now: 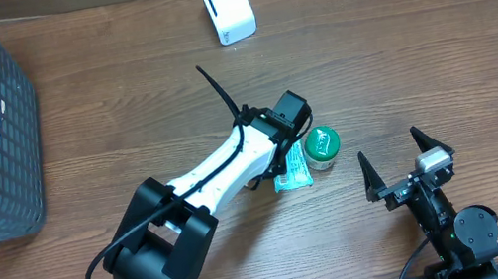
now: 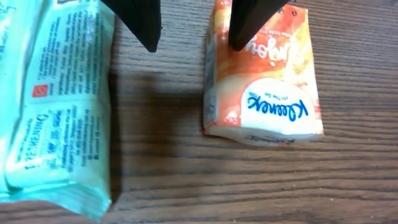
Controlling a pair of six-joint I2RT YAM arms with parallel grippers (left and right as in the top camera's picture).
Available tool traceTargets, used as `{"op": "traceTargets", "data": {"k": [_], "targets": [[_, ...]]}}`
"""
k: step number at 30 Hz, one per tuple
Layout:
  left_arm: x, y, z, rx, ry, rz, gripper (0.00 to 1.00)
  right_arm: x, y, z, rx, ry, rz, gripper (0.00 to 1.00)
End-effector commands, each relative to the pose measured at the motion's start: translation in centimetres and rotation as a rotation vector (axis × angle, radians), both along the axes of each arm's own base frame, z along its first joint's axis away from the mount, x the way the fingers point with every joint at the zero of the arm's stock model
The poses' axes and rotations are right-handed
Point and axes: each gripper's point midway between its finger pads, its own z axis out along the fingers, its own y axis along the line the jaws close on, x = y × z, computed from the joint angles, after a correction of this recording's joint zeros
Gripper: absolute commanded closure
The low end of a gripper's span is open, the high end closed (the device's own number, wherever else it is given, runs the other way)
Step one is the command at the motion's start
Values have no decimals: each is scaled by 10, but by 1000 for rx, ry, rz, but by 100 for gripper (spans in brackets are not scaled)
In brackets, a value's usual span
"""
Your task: Scan the item barcode
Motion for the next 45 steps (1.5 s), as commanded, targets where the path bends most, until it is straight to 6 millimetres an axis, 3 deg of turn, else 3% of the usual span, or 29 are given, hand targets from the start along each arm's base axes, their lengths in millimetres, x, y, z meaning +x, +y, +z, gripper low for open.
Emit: {"op": "traceTargets", "data": {"k": [1, 13, 31, 45], "targets": [[3, 10, 0, 49, -32, 24, 71, 1, -2, -2, -4, -2, -10, 0], [5, 21, 6, 93, -27, 34, 69, 1, -2, -2, -4, -2, -10, 0], [7, 17, 4, 74, -42, 37, 71, 1, -2, -2, -4, -2, -10, 0], [2, 21, -12, 70, -40, 40, 72, 1, -2, -2, -4, -3, -10, 0]]}}
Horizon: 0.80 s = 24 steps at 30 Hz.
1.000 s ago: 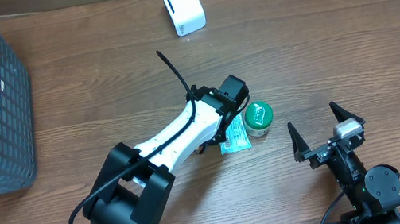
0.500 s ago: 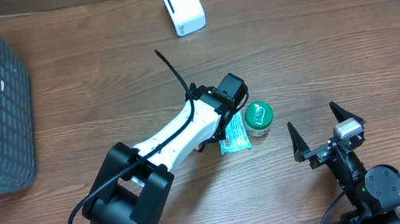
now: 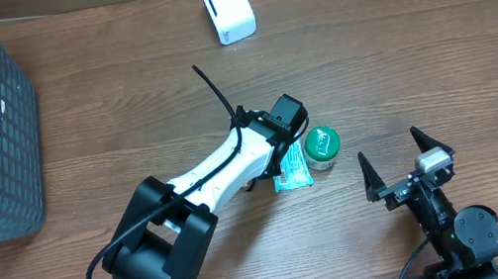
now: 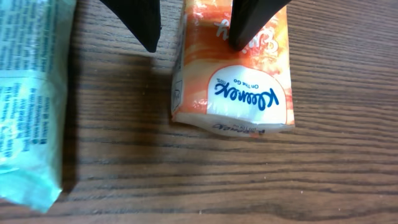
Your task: Scan the item barcode
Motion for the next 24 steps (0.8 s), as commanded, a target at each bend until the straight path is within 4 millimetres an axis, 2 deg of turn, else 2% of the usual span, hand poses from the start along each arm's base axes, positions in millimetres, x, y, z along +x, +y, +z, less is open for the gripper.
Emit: {"op": "traceTargets", "data": {"k": [1, 5, 13, 20, 22, 24], "targets": [[-2, 6, -5, 17, -5, 26, 72, 1, -2, -2, -4, -3, -11, 0], [-2, 6, -6, 16, -4, 27, 77, 1, -2, -2, -4, -3, -11, 0], [-3, 7, -6, 19, 3, 22, 73, 1, -2, -2, -4, -3, -11, 0], [-7, 4, -29, 31, 57, -2, 74, 1, -2, -2, -4, -3, -11, 0], [-7, 6, -30, 34, 63, 0, 77, 1, -2, -2, -4, -3, -11, 0], [-7, 6, -29, 35, 63, 0, 87, 1, -2, -2, -4, -3, -11, 0]]}}
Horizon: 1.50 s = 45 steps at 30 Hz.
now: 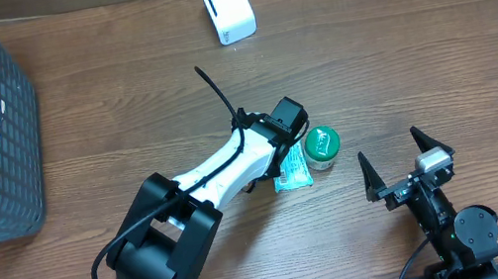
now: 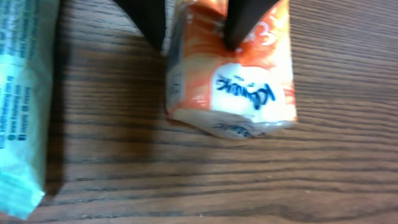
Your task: Scan the item barcode
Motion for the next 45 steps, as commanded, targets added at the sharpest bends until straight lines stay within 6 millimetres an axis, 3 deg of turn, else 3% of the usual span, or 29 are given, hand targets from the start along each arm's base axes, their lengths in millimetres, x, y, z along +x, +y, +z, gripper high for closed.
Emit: {"op": "traceTargets", "data": {"k": [1, 5, 15, 20, 24, 28, 32, 37, 41, 43, 45], "targets": [[-8, 2, -20, 8, 62, 6, 94, 1, -2, -2, -4, -3, -10, 0], [-2, -3, -10, 6, 53, -5, 96, 1, -2, -3, -4, -2, -10, 0], [32, -17, 53, -76, 23, 72, 96, 1, -2, -2, -4, -3, -10, 0], [35, -27, 61, -176, 79, 44, 96, 1, -2, -2, -4, -3, -10, 0], [34, -5, 69, -151, 98, 81, 96, 1, -2, -2, -4, -3, -10, 0], [47, 23, 100, -192, 40, 136, 96, 1, -2, -2, -4, -2, -10, 0], [72, 64, 161, -263, -132, 158, 96, 1, -2, -2, -4, -2, -10, 0], [101, 185, 260, -127, -485, 315, 85, 1, -2, -2, -4, -2, -10, 0], [99, 259, 327, -62, -675, 345, 46, 1, -2, -2, -4, -2, -10, 0], [100, 286, 351, -38, -743, 314, 34, 1, -2, -2, -4, -3, -10, 0], [101, 311, 362, -23, -785, 301, 27, 1, -2, -2, -4, -2, -10, 0]]}}
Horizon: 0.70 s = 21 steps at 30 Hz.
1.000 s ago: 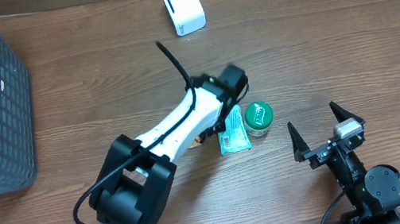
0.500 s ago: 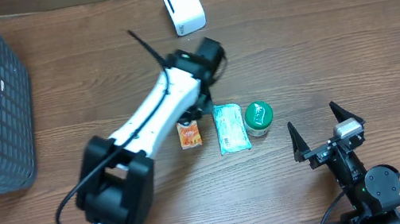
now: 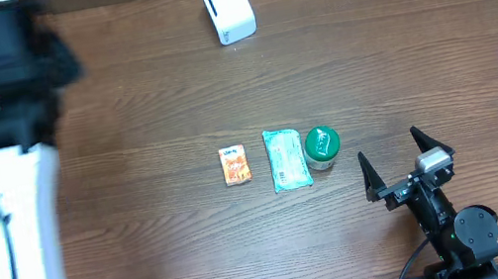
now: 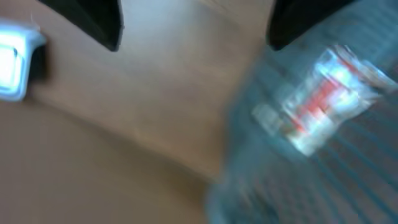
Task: Scan the item barcode
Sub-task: 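Move the left gripper back over the grey basket, then grasp the red-and-white snack package inside the basket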
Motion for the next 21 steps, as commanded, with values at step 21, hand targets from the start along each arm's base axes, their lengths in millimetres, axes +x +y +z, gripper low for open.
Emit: {"op": "traceTargets", "data": {"k": [21], "targets": [[-5, 203, -142, 73, 399, 17, 15, 1, -2, -2, -4, -2, -11, 0]]}}
